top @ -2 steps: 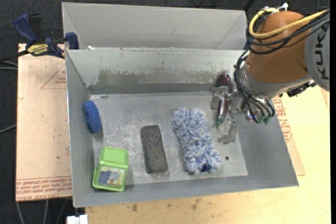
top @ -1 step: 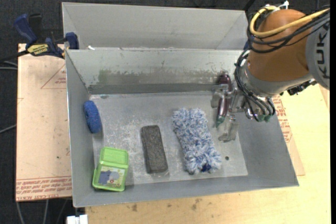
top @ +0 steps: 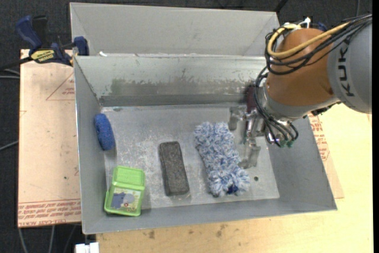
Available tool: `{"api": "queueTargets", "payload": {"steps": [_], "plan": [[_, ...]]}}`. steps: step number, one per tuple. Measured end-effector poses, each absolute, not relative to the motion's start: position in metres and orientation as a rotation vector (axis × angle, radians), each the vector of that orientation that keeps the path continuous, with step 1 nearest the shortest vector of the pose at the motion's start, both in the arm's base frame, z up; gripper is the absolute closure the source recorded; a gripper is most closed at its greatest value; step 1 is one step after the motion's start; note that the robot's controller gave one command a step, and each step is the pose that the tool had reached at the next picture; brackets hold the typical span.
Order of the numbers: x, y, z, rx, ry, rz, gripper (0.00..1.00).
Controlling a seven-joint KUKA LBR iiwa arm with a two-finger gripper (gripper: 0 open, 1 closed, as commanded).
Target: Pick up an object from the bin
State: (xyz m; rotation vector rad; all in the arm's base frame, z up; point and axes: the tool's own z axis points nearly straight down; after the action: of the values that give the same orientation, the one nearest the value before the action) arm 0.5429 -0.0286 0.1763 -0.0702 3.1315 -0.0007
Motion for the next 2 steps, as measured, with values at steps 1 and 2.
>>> {"api": "queueTargets", "payload": {"steps": [1,2], "plan": [[0.5438,-0.0165,0.1211,-0.05,3.141,0.002,1.0],[0.5438,-0.0164,0.1211,-0.05,3.141,0.001,0.0]]}}
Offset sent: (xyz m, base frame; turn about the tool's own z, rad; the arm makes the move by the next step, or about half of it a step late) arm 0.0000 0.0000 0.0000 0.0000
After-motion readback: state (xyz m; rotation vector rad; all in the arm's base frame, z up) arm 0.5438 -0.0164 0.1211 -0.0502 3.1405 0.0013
